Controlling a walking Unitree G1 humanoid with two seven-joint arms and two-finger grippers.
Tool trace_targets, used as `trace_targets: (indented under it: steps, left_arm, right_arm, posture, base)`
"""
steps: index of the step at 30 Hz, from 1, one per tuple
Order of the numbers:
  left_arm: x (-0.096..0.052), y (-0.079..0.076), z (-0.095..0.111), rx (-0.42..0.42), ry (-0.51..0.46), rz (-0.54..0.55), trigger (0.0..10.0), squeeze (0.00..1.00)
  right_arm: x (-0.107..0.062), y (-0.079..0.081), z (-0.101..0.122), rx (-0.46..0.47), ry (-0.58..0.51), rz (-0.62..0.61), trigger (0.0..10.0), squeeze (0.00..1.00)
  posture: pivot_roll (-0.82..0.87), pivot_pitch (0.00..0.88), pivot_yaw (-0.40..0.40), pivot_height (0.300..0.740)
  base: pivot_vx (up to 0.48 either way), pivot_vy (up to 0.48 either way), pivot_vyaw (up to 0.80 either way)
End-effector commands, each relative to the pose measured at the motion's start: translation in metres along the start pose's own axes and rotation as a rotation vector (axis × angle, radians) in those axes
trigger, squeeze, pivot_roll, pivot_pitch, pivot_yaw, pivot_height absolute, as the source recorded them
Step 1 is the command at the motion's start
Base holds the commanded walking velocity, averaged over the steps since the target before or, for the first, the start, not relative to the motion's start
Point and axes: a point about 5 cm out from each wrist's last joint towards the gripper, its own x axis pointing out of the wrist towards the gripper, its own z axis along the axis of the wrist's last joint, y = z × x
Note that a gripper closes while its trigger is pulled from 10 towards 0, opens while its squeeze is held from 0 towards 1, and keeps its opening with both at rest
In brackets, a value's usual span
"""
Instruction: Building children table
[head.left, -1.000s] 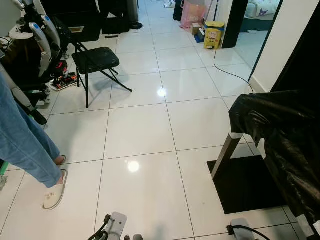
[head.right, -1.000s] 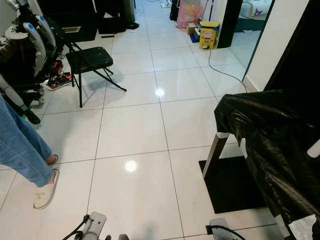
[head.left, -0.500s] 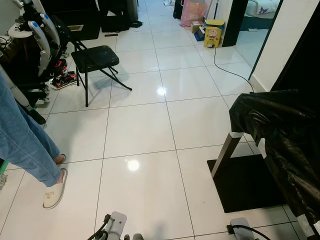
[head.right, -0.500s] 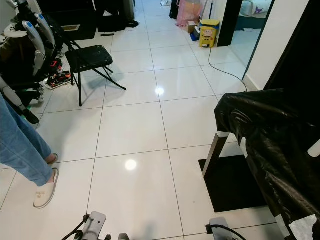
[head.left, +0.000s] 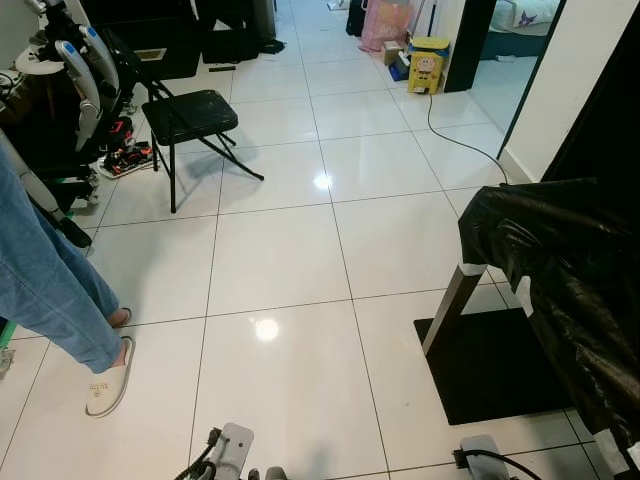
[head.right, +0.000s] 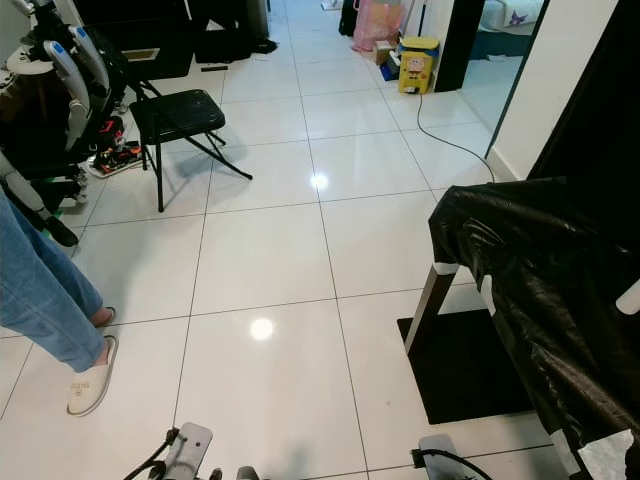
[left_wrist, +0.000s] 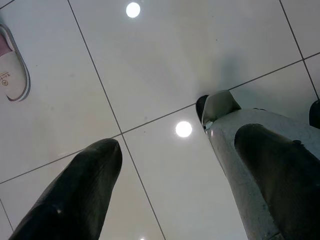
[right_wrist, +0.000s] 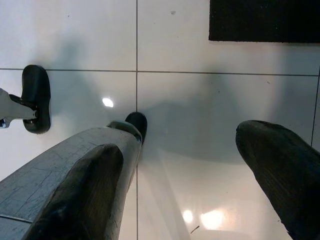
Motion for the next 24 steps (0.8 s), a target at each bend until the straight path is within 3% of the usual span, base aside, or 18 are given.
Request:
trace_targets:
  steps: [1,24]
  left_arm:
    - [-0.0024,-0.0106,-0.0123,0.013,0.055,-0.073,10.0,0.00]
    - [-0.0026,-0.0113,-0.0131,0.007,0.058,-0.080,10.0,0.00]
  right_arm:
    - [-0.0018,0.0089,-0.0097,-0.011,0.039,0.021,10.0,0.00]
    - [-0.0018,0.0080,-0.0102,-0.015,0.045,0.018,10.0,0.00]
  posture:
    - [0.04,0.052,0.030,0.740]
    - [0.04,0.058,0.029,0.740]
  base:
    - [0.000,0.000,0.00]
    - [0.000,0.000,0.00]
